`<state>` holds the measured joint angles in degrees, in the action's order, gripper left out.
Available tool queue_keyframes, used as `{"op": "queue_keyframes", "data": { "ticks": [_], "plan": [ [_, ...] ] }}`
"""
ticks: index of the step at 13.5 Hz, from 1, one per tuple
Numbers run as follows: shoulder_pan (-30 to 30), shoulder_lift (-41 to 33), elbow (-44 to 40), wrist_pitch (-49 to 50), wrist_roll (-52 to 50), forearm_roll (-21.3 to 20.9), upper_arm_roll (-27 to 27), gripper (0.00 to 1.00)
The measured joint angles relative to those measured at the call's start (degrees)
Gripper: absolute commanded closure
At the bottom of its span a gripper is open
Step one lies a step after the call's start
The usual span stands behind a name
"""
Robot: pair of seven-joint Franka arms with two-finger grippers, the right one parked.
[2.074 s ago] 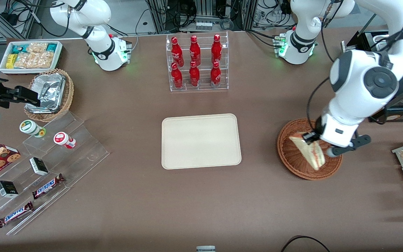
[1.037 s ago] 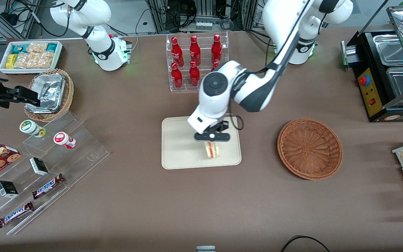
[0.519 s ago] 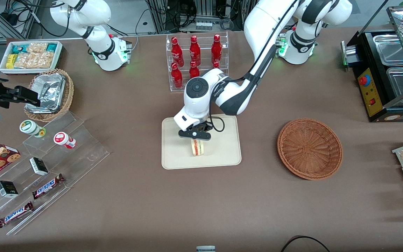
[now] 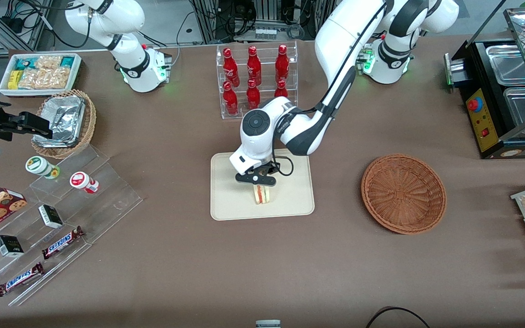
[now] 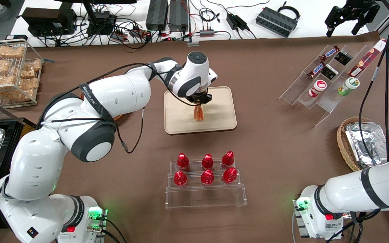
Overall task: Place sandwich from basket to tray
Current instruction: 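Lower the sandwich onto the tray and open the left gripper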
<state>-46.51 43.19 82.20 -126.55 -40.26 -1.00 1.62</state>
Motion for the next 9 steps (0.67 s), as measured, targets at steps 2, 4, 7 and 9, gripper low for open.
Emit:
{"op": "queue_keyframes", "data": {
  "ticks": [2, 4, 7, 9],
  "plan": [
    [-0.6, 0.0, 0.0, 0.0, 0.0, 0.0, 0.0, 1.0],
    [-1.3, 0.1, 0.0, 0.0, 0.0, 0.0, 0.0, 0.17],
    [-1.5, 0.4, 0.1, 0.0, 0.0, 0.0, -0.1, 0.0],
    [-1.4, 0.4, -0.1, -0.1, -0.1, 0.0, -0.3, 0.0]
  ]
}}
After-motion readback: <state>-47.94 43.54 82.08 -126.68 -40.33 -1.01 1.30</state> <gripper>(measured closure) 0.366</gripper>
